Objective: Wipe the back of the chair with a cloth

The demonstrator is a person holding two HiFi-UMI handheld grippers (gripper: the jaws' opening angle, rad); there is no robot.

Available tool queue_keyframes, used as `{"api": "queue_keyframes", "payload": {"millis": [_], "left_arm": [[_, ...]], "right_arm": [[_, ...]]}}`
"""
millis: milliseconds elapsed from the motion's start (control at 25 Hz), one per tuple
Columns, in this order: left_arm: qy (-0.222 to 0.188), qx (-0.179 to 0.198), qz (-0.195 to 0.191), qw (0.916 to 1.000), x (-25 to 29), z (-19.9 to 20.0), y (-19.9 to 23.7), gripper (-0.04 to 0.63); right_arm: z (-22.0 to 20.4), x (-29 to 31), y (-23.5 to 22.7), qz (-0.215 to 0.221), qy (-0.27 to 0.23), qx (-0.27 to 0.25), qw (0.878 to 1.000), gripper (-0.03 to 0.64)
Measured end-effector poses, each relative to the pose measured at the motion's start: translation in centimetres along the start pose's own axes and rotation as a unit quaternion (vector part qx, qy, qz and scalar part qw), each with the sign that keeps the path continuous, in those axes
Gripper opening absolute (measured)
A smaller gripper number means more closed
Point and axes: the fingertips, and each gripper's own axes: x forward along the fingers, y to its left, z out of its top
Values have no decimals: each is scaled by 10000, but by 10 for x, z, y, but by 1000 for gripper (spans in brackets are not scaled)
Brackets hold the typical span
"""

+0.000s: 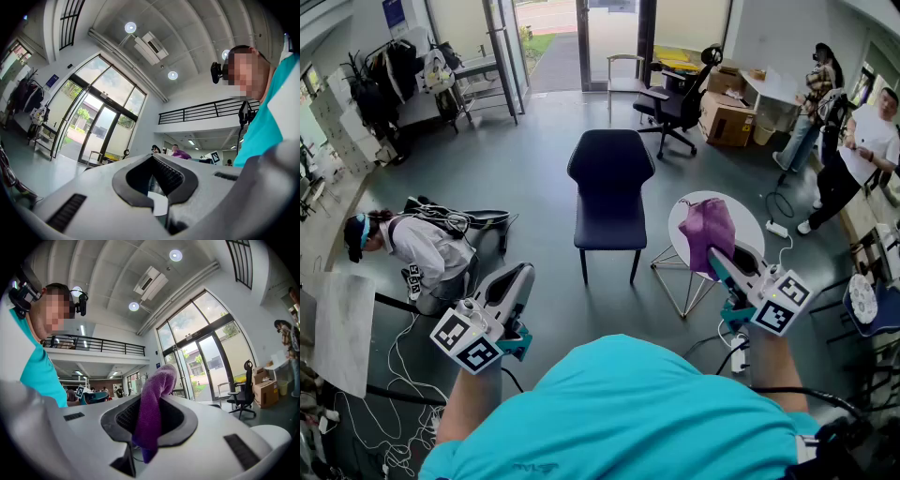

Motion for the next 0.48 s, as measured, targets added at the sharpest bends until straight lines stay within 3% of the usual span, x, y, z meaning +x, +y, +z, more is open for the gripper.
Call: {"api": "queue_keyframes", "payload": {"millis": [480], "left_arm": [[1, 22, -63, 10000, 14, -11, -3, 3]], "right_arm": [[-8, -4, -10, 43, -38, 8, 10000, 77]]}}
